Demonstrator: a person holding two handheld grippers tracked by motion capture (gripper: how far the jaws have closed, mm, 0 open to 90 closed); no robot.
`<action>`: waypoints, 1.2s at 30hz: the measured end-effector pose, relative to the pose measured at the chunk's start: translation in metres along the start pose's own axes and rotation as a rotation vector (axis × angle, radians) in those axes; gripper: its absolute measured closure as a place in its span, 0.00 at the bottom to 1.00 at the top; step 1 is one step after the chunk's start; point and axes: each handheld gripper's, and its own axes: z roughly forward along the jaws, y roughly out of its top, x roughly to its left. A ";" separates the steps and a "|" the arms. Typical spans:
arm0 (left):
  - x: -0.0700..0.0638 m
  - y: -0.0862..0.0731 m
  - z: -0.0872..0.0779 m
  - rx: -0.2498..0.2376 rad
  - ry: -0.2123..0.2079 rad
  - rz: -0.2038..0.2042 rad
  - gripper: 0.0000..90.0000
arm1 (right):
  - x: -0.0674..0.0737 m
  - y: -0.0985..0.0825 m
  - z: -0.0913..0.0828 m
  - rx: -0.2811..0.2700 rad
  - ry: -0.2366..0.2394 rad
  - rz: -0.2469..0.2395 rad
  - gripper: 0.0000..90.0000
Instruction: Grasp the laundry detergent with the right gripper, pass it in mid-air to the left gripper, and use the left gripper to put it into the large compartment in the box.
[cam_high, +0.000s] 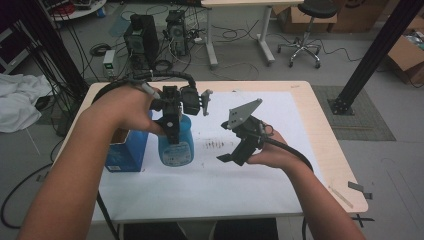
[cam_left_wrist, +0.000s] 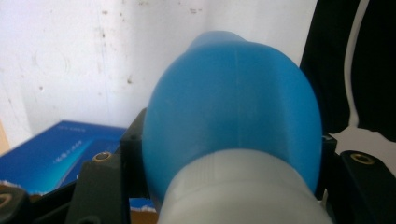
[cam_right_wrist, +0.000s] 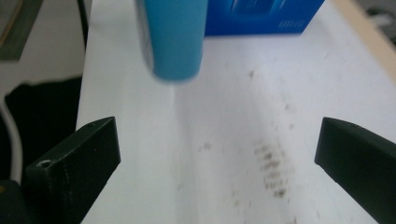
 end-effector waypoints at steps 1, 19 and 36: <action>0.001 -0.001 -0.003 0.006 -0.005 -0.011 0.43 | 0.000 0.000 0.000 0.000 0.000 0.000 0.00; 0.038 -0.063 -0.057 -0.003 -0.104 -0.471 0.43 | -0.008 -0.003 -0.028 0.402 0.025 -0.061 0.00; 0.065 -0.134 -0.088 0.014 -0.057 -1.008 0.43 | -0.012 -0.002 -0.037 0.453 0.023 -0.112 0.00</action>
